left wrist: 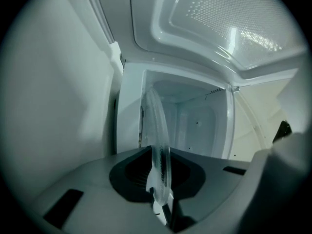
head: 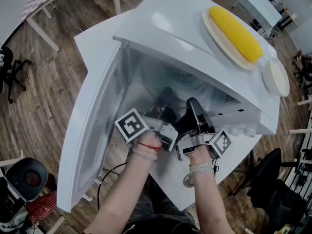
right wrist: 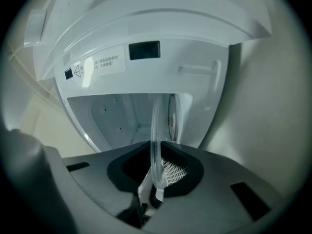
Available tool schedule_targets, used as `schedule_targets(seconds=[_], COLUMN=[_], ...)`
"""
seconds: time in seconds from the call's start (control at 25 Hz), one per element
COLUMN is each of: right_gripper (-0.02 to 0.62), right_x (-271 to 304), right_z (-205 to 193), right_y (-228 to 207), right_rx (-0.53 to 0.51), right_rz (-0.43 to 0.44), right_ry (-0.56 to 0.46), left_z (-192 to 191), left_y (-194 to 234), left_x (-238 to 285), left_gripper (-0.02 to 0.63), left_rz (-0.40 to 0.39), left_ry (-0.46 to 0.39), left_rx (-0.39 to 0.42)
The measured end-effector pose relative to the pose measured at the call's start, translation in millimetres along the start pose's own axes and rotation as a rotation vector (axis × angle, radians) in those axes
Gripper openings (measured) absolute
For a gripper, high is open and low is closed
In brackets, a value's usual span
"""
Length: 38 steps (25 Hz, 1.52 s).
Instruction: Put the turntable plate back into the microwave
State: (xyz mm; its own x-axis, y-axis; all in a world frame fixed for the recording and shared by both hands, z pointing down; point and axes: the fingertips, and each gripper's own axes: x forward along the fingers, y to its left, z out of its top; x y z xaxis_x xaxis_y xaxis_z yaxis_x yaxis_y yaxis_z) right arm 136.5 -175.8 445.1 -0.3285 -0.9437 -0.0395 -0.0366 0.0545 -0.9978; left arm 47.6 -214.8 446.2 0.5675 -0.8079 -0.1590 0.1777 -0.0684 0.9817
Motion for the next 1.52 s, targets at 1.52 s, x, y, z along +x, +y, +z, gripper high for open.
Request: schedule_targets(seconds=[1.52], right_gripper=[0.064], right_x=[2.6], right_z=[7.8], right_y=[-13.1], right_rx=[0.054], right_rz=[-0.048], right_ry=[-0.027], left_z=[-12.4], left_y=[0.8], left_x=[-27.5], left_gripper=[0.048], left_rz=[0.131], left_ry=[0.171], left_rx=[0.066])
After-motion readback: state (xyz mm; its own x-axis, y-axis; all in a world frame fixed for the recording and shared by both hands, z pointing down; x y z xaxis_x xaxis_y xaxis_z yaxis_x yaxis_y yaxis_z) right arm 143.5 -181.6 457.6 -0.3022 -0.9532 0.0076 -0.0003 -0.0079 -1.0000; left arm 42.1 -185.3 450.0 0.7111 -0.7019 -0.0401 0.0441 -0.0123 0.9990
